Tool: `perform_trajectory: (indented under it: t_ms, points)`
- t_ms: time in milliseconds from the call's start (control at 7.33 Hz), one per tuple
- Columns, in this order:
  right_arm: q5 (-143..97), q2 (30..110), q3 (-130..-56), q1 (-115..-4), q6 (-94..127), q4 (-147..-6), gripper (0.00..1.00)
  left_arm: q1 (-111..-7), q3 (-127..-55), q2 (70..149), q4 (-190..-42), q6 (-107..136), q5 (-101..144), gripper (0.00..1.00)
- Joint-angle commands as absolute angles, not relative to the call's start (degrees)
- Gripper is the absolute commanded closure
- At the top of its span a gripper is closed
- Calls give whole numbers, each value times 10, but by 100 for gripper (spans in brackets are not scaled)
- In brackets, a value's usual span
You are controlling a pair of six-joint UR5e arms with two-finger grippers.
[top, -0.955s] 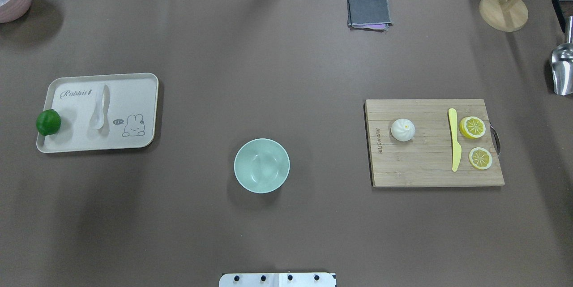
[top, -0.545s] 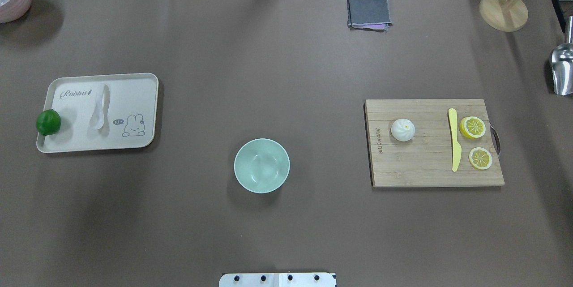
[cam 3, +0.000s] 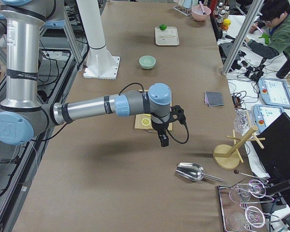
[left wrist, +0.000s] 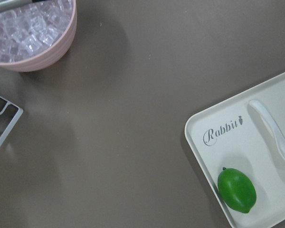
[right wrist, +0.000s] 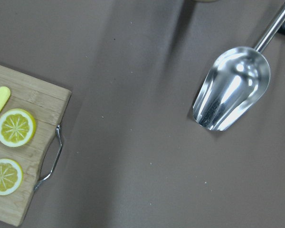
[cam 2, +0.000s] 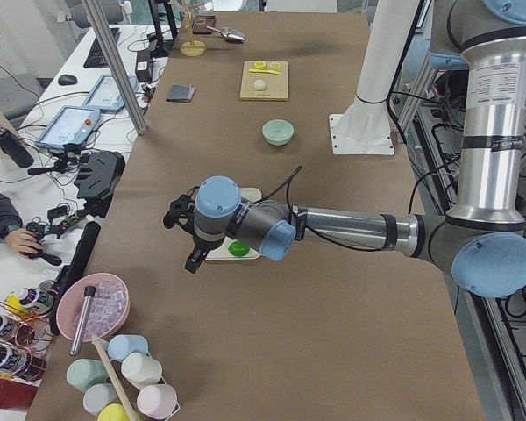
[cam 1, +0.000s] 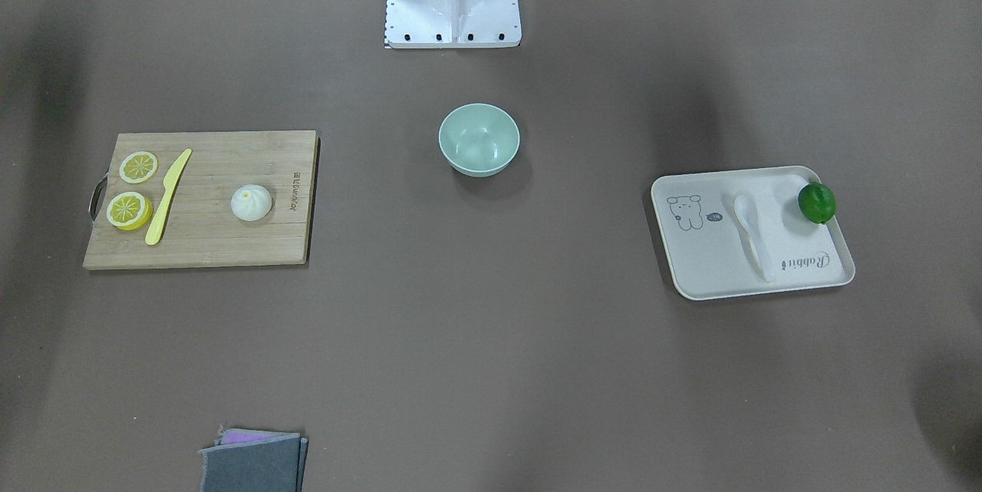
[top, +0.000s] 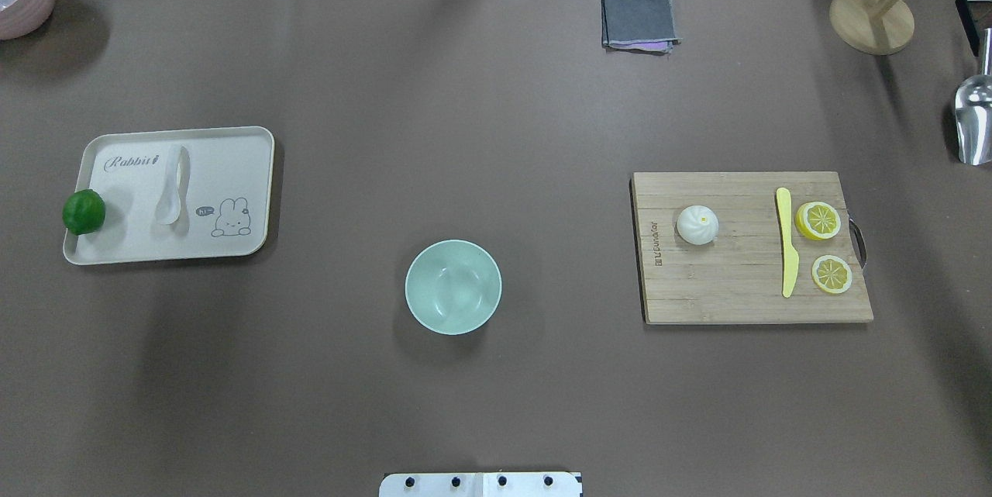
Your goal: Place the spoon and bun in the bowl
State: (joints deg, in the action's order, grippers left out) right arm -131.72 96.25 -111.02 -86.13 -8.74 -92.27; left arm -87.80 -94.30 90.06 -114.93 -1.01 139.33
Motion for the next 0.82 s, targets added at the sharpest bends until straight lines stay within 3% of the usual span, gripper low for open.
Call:
perform_trajectory:
  t_ms: [0,409,682]
  points:
    - [-1303,954,-1157,-860,-51,-922,0,-878,-915,908,-1242,-2,1392,1]
    - [-1303,920,-1153,-824,-29,-924,1,-781,-904,934,-1280,101,1363,2]
    - [-1296,896,-1156,-762,108,-922,0,-717,-904,953,-1286,294,1324,1]
